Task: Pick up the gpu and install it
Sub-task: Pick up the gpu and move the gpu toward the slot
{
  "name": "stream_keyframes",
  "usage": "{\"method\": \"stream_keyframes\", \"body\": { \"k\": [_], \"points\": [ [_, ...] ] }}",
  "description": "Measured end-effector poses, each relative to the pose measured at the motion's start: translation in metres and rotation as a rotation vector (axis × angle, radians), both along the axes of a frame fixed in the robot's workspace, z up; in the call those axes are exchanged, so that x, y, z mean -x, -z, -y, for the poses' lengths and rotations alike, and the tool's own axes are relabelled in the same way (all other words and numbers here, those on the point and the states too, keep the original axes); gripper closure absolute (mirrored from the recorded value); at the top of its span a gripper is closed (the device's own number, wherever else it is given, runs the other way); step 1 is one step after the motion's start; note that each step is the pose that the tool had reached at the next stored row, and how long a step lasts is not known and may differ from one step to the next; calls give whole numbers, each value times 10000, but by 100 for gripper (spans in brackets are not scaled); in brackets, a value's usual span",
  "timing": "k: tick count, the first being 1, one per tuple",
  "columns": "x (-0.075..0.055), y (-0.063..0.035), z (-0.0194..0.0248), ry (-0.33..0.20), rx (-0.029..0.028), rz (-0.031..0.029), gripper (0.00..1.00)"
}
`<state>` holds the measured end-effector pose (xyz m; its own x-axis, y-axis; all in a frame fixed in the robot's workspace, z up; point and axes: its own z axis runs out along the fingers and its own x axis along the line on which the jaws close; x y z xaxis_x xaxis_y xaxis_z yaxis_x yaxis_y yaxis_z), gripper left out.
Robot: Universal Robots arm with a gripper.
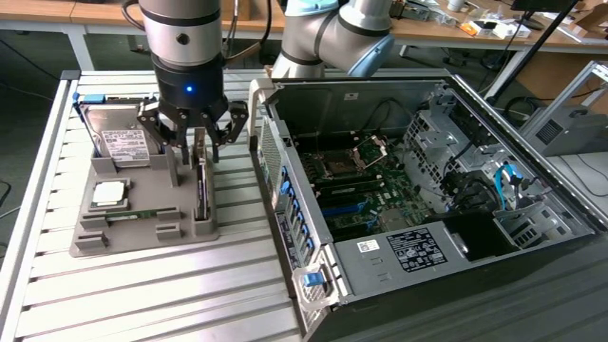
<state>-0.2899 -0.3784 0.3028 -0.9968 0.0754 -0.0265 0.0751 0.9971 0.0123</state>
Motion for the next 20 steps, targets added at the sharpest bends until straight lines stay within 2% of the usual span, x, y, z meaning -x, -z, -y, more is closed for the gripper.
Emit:
{"method": "stream_keyframes", "body": {
  "k": [20],
  "points": [
    [0,71,0,0,0,0,52]
  ]
}}
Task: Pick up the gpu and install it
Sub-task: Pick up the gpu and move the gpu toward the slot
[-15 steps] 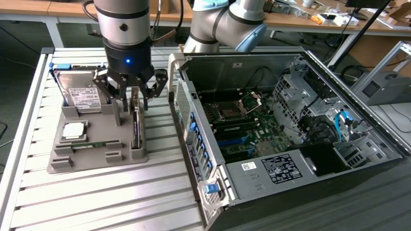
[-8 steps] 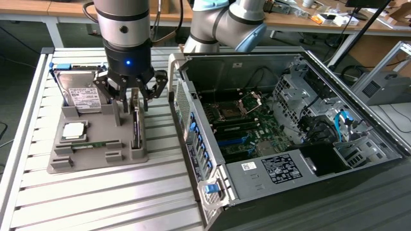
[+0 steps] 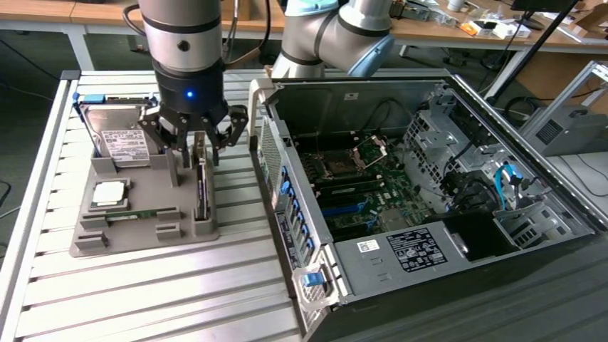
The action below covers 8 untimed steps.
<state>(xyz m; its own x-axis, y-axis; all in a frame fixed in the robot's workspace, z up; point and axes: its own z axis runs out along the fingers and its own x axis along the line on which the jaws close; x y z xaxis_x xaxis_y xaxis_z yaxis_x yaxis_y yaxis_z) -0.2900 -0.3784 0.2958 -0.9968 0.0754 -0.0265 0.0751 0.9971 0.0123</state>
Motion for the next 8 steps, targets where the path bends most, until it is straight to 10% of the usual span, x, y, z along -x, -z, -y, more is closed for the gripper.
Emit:
{"method": "stream_keyframes", "body": {
  "k": [8],
  "points": [
    [0,26,0,0,0,0,52]
  ]
}}
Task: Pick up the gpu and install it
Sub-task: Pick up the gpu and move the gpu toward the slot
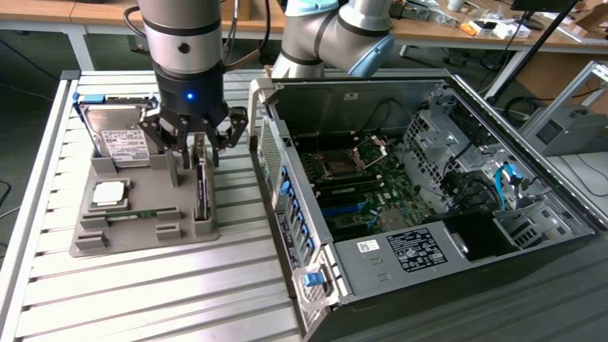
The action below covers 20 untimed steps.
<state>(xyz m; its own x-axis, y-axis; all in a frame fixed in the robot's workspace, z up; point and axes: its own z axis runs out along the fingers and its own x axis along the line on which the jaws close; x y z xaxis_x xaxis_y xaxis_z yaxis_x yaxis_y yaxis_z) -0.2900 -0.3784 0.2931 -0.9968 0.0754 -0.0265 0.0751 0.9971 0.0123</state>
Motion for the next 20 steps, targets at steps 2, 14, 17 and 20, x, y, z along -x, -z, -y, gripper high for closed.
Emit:
{"method": "stream_keyframes", "body": {
  "k": [2,14,17,20],
  "points": [
    [0,7,0,0,0,0,52],
    [0,69,-3,1,6,-1,52],
    [-2,92,-24,0,17,1,52],
    [-7,106,-55,0,26,1,52]
  ]
}}
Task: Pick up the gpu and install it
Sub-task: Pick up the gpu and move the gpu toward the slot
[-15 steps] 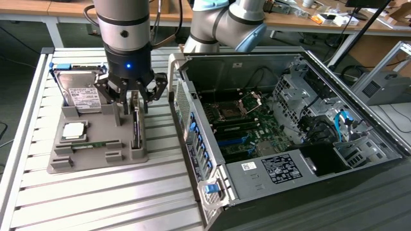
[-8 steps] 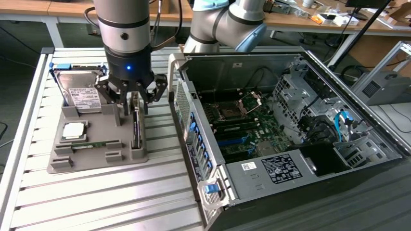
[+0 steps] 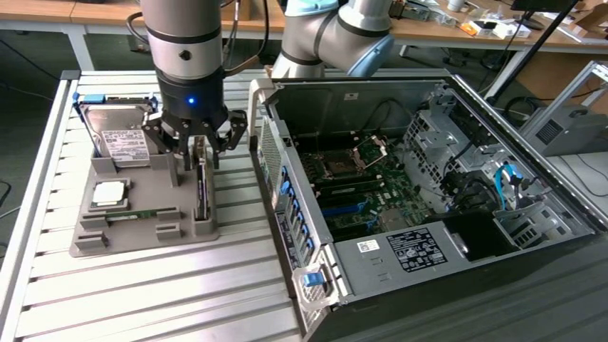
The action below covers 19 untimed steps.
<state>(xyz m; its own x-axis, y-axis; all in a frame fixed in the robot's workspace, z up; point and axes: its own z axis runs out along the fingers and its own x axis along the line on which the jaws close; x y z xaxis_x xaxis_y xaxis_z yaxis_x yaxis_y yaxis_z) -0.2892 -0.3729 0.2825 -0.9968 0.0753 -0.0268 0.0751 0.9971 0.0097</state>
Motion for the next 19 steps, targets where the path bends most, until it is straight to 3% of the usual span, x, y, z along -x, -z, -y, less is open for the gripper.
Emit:
{"method": "stream_keyframes", "body": {
  "k": [19],
  "points": [
    [-10,95,-98,0,13,-2,52]
  ]
}}
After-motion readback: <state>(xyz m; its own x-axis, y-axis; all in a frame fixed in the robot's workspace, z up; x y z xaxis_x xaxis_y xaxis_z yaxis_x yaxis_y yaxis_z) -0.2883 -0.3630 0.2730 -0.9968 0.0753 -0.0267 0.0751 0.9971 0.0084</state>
